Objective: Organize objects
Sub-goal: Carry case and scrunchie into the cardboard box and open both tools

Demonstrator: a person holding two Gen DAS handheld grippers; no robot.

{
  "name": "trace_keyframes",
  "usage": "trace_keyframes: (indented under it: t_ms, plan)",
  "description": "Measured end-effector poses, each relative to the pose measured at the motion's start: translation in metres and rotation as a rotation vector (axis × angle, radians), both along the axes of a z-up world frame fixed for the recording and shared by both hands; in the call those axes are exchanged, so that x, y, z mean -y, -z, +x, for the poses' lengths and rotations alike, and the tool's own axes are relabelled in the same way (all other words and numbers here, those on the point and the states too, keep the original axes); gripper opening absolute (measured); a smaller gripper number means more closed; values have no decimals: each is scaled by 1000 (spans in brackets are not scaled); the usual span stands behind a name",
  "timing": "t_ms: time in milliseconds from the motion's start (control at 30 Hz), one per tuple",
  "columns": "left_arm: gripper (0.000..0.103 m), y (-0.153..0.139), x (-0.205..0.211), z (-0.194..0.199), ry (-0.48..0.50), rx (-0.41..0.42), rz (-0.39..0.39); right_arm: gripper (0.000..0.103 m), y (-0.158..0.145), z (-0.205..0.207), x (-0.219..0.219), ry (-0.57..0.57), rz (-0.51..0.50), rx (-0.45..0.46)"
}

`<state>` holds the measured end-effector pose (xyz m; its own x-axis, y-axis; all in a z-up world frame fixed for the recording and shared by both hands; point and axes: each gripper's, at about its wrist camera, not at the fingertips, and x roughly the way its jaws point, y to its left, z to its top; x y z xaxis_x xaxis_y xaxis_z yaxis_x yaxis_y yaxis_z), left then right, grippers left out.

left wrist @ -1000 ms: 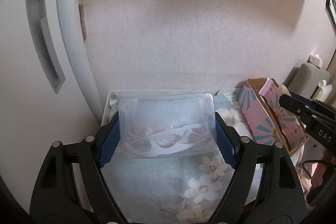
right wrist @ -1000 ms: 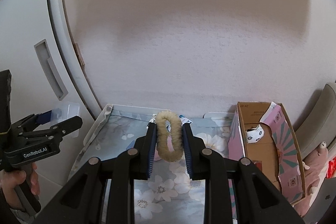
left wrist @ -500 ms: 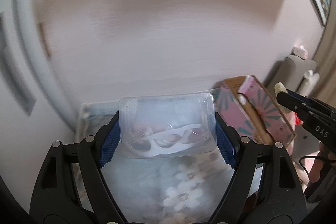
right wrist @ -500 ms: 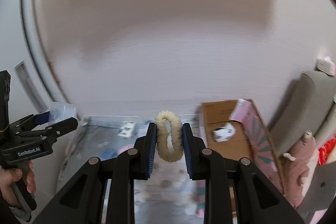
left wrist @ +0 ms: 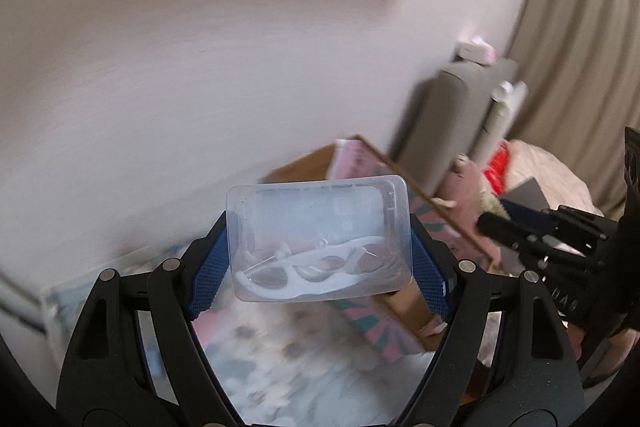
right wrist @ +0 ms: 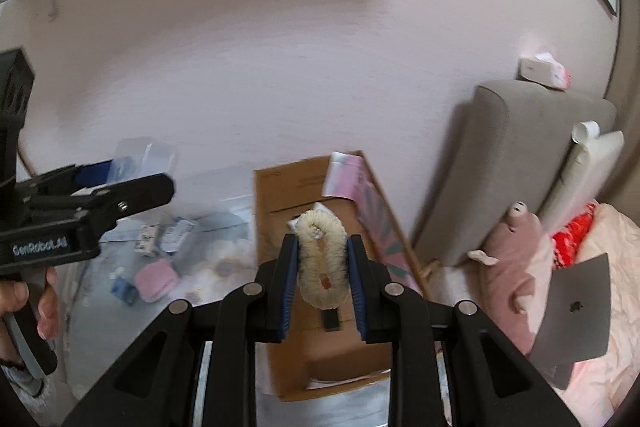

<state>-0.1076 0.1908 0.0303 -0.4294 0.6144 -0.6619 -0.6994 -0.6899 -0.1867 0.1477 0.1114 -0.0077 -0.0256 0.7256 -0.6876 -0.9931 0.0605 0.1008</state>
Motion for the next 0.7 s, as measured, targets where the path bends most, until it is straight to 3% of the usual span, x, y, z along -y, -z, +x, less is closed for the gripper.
trace_keyframes:
  t_ms: [233, 567, 700]
  plan:
    - [79, 22, -77, -26, 124, 60, -51, 23, 25, 27, -18, 26, -70, 13]
    - [79, 84, -155, -77, 194, 152, -198, 23, 70, 35, -57, -26, -197, 27]
    - [79, 102, -179, -87, 217, 142, -246, 23, 95, 36, -70, -48, -268, 18]
